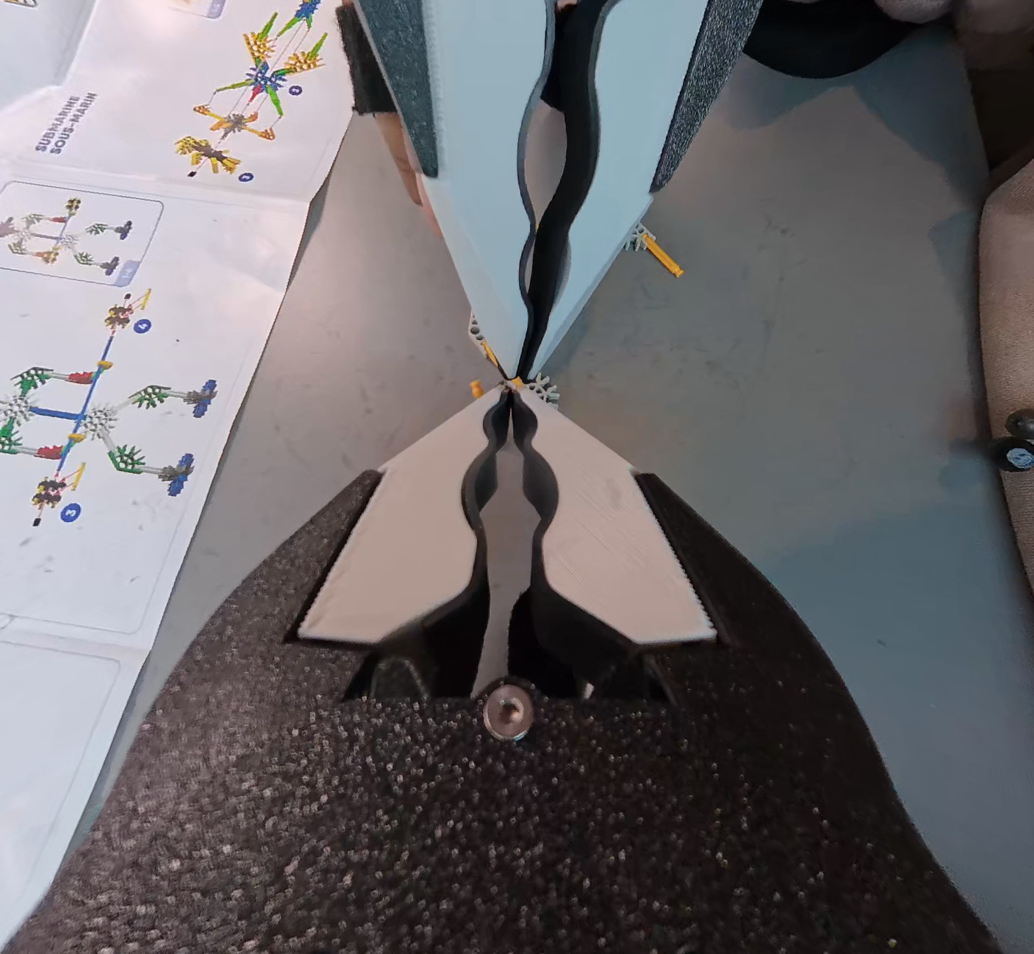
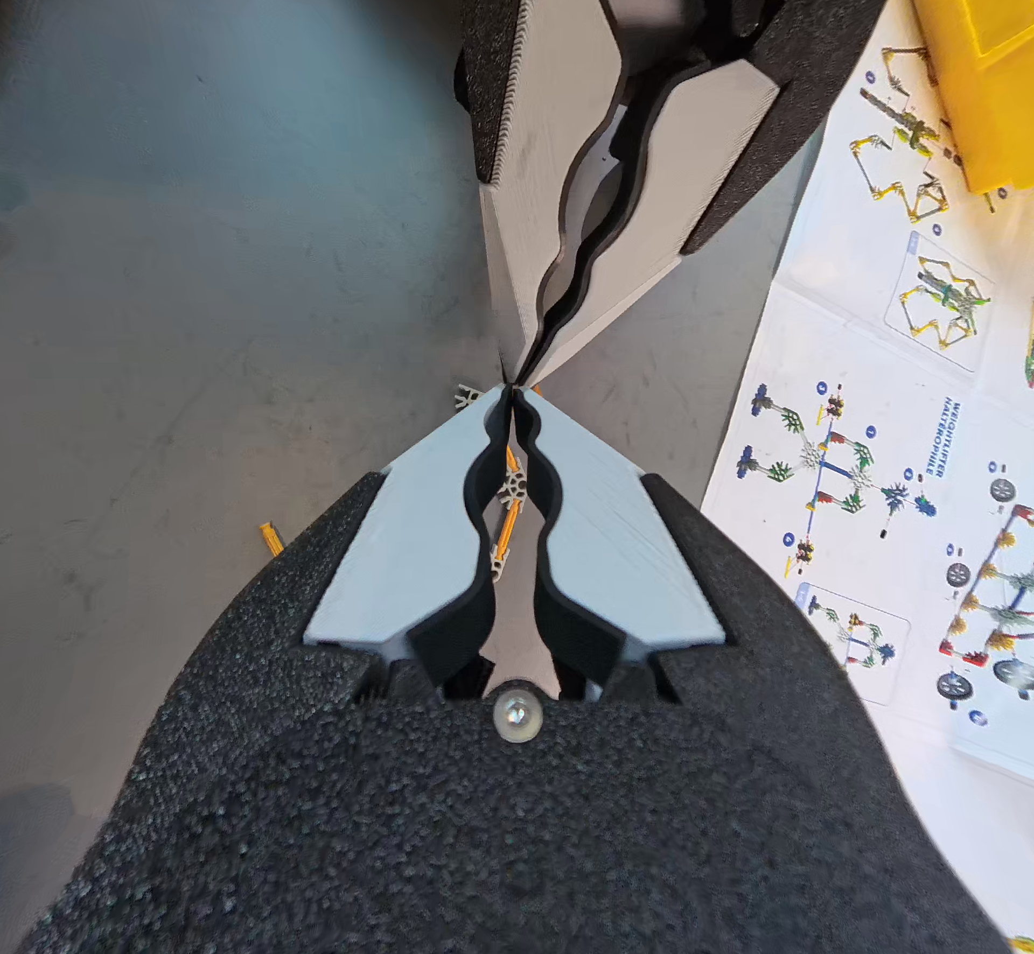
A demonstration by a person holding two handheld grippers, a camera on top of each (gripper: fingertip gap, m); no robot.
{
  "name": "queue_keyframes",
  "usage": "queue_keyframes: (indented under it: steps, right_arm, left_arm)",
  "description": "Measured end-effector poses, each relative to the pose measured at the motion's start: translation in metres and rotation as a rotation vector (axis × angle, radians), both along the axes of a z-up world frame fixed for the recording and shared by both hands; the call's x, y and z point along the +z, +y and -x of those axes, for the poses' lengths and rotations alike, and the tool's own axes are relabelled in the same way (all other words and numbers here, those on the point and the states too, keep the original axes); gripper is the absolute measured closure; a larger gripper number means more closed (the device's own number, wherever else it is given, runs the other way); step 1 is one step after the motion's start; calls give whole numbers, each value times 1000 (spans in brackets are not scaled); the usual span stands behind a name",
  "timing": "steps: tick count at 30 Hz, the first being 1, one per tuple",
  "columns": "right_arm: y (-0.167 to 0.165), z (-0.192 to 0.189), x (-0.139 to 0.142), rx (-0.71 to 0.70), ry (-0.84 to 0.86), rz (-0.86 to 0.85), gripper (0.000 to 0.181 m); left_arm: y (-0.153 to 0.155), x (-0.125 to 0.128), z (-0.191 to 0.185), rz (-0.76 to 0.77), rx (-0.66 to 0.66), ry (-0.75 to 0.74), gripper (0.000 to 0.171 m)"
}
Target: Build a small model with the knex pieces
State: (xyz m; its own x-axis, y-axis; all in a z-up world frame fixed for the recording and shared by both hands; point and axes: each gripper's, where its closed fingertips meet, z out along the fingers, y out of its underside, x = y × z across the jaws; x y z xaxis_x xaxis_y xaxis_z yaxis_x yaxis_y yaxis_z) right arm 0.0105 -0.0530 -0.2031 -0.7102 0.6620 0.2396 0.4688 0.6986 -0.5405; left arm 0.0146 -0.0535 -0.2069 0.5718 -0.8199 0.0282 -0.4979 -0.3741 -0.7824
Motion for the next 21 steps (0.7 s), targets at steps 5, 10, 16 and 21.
queue_keyframes:
  steps: [5,10,16,21]
  right_arm:
    - [17,-10,-2,-54,-43,5,173]
    - [29,-16,-7,-103,-70,80,167]
    - [31,-16,-24,-145,-145,109,170]
    - [75,-25,-24,-434,-187,66,171]
  left_arm:
    - [3,-2,5,5,28,14,171]
    - [19,-7,27,-3,158,71,159]
    - [27,-18,43,57,269,80,157]
    - [29,-21,50,71,299,93,163]
